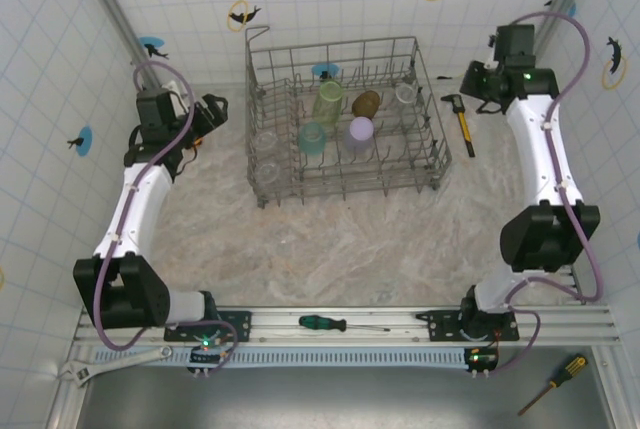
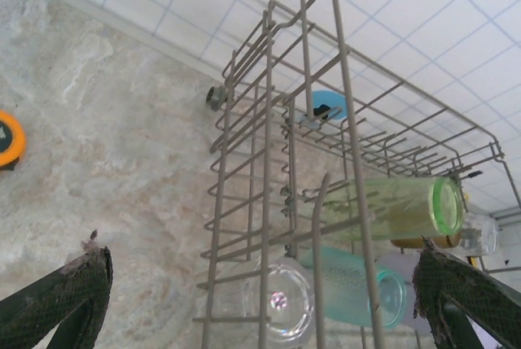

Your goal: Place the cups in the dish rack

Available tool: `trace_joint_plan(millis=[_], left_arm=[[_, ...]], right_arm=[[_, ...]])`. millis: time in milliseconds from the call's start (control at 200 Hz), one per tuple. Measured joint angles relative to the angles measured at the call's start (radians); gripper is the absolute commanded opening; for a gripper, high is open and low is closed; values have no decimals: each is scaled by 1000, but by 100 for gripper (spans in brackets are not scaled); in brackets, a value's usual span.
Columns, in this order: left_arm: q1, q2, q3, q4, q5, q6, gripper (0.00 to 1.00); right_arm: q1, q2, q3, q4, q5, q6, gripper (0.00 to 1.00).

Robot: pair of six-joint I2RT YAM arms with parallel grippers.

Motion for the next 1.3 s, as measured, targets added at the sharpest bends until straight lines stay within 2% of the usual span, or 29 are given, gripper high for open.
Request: trace_joint_plan(millis=[125,405,650,796,1031,1301], left_arm=[[0,32,55,-5,30,-24,98],[0,104,134,29,163,-171,97],[-36,171,200,71,231,-298,98],[-76,207,272,104,259,-356,98],[-112,272,344,186,320,-497,97],[-165,370,388,247,366,-620,98]], right_arm=[[41,71,73,6,-67,-9,0],[145,121,76,81,-228,-11,0],[198,172,76,260,-476,84,0],[201,178,1,468,-607,198,0],[211,171,-313,988,-780,523,0],[248,175,-332,1268,-843,691,0]])
